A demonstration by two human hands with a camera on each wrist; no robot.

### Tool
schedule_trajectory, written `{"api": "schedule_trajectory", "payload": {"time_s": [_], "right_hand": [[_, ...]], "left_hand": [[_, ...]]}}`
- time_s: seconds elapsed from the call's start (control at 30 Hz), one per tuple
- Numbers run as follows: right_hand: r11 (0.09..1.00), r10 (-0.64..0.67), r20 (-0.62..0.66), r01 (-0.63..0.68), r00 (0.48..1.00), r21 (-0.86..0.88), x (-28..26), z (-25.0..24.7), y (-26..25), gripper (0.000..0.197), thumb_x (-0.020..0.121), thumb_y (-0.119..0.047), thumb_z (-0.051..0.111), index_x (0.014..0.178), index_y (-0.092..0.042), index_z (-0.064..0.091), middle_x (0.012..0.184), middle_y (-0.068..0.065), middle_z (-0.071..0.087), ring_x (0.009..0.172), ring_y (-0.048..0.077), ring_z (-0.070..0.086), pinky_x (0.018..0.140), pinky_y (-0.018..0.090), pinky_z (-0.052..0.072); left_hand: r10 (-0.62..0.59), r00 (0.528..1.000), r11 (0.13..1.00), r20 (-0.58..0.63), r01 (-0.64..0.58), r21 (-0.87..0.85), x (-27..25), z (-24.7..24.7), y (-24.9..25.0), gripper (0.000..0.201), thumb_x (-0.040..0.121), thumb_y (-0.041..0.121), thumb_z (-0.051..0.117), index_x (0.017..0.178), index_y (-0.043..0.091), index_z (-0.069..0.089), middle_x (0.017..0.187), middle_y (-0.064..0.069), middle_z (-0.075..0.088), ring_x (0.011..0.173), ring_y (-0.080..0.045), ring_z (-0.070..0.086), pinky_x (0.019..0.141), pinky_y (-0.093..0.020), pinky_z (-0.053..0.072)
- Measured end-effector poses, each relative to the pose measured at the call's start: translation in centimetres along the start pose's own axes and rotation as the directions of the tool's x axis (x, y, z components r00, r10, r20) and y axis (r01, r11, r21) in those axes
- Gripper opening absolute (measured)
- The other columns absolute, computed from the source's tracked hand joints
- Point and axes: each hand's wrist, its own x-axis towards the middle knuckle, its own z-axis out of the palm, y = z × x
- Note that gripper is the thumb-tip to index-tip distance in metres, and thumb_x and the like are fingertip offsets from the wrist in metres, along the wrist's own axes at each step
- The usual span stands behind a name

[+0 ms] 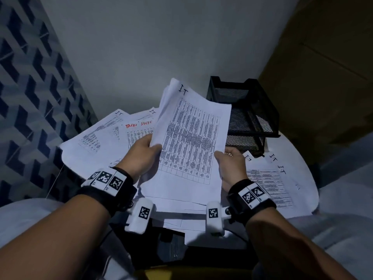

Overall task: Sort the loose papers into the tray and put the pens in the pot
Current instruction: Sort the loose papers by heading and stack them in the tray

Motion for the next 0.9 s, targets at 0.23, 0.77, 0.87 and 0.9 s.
{"api": "schedule_trajectory", "payload": {"time_s": [0.23, 0.77, 0.87, 0.9], "right_hand": [[0.968, 0.214, -0.096, -0.225, 0.972, -0.112, 3.6, -0.2, 3.7, 0.023, 0.092, -0.015, 0.063, 0.115, -0.018, 0.061, 0.093, 0.012, 0.064, 0.070, 0.028, 0.059, 0.060, 0.038, 0.056], [0.881, 0.266, -0.042, -0.260, 0.963, -0.396, 6.3, 3.9, 6.4, 0.014, 0.083, -0.006, 0.068, 0.077, -0.005, 0.055, 0.054, 0.011, 0.052, 0.044, 0.021, 0.045, 0.050, 0.031, 0.041], [0.849, -0.057, -0.062, 0.016, 0.996, -0.529, 5.6, 3.6, 4.3, 0.030, 0.088, -0.009, 0.062, 0.067, -0.013, 0.041, 0.060, 0.003, 0.047, 0.053, 0.024, 0.045, 0.051, 0.029, 0.039], [0.857, -0.129, -0.059, 0.082, 0.990, -0.508, 5.3, 3.3, 3.4, 0.025, 0.089, -0.012, 0.061, 0.070, -0.013, 0.045, 0.065, 0.003, 0.054, 0.058, 0.026, 0.053, 0.055, 0.031, 0.046]], "left_hand": [[0.100, 0.981, 0.973, -0.168, -0.061, 0.223, 1.6, -3.6, 0.7, 0.019, 0.098, 0.009, 0.049, 0.096, 0.019, 0.065, 0.083, -0.006, 0.067, 0.075, -0.025, 0.060, 0.068, -0.034, 0.047], [0.116, 0.957, 0.961, -0.268, -0.039, 0.274, 2.5, -8.3, -1.1, 0.016, 0.096, 0.015, 0.049, 0.092, 0.020, 0.064, 0.083, -0.012, 0.069, 0.076, -0.033, 0.066, 0.079, -0.054, 0.057], [0.103, 0.955, 0.962, -0.278, -0.025, 0.273, 2.4, -8.7, -1.0, 0.016, 0.097, 0.018, 0.049, 0.099, 0.022, 0.064, 0.094, -0.013, 0.072, 0.090, -0.038, 0.068, 0.085, -0.057, 0.058], [0.112, 0.952, 0.955, -0.285, -0.025, 0.294, 2.4, -8.7, -0.9, 0.016, 0.098, 0.017, 0.048, 0.100, 0.023, 0.064, 0.097, -0.012, 0.072, 0.092, -0.036, 0.067, 0.087, -0.053, 0.057]]}}
